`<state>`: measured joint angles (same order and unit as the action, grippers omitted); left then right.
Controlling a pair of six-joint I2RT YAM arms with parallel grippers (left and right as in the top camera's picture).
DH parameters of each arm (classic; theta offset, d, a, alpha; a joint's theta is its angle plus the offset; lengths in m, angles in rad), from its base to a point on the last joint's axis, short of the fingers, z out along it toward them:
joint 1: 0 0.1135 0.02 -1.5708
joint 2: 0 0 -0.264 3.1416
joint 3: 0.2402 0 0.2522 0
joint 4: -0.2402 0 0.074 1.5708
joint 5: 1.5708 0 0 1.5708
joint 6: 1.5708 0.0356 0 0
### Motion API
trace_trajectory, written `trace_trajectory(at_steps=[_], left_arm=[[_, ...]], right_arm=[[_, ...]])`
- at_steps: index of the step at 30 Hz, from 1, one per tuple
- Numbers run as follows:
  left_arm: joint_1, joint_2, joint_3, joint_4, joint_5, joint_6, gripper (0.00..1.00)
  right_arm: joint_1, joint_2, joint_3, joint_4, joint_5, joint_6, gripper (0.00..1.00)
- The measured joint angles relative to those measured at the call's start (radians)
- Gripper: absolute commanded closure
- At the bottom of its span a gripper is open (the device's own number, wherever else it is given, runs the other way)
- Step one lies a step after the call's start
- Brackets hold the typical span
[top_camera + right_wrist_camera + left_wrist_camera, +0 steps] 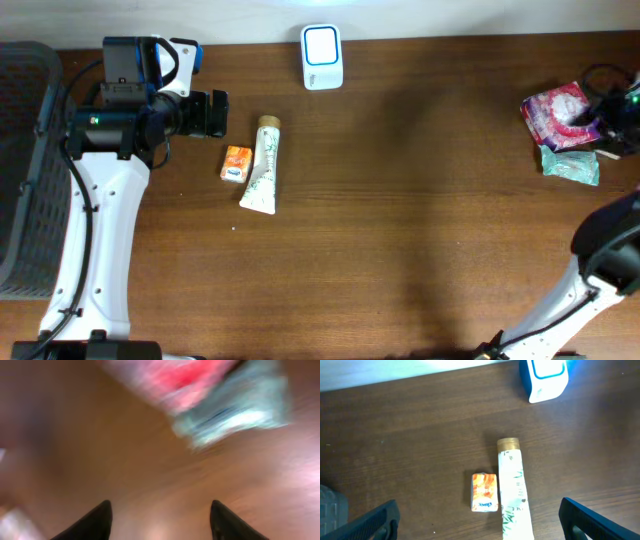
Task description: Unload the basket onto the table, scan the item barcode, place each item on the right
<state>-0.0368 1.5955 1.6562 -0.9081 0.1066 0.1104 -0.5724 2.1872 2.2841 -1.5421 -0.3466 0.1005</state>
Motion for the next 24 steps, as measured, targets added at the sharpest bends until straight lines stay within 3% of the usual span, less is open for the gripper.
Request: trace_trajectory(at_steps=[2,3,5,8,10,14,18,21,24], left_arm=[[0.000,0.000,0.000,-0.001,0.000,0.000,0.01],[0.000,0.000,0.000,-0.001,0.000,0.000,0.01],[0.000,0.000,0.000,-0.003,0.000,0.000,0.01],[0.000,0.000,0.000,-0.003,0.000,0.000,0.01],[0.000,0.000,0.000,-0.003,0.000,0.000,0.01],[0.000,0.000,0.000,0.012,0.000,0.000,0.01],[0.000,0.000,0.000,0.021,0.035,0.000,0.01],[-0.009,0.000,0.000,-0.020,0.292,-0.003,0.01],[-0.096,0.050,-0.016,-0.024,0.273,-0.046,0.01]], right_arm=[[0.088,-0.024,-0.005,-0.062,-0.202,-0.178,0.33],[0.145,-0.023,-0.024,-0.054,-0.242,-0.215,0.02],[0.382,-0.016,-0.110,0.055,-0.302,-0.272,0.01],[0.590,-0.006,-0.176,0.187,-0.298,-0.288,0.01],[0.697,-0.006,-0.179,0.206,-0.195,-0.291,0.01],[0.677,-0.006,-0.180,0.208,0.118,-0.293,0.01],[0.618,-0.006,-0.180,0.204,0.181,-0.293,0.01],[0.619,-0.006,-0.180,0.204,0.186,-0.295,0.01],[0.619,-0.006,-0.180,0.204,0.189,-0.295,0.01]])
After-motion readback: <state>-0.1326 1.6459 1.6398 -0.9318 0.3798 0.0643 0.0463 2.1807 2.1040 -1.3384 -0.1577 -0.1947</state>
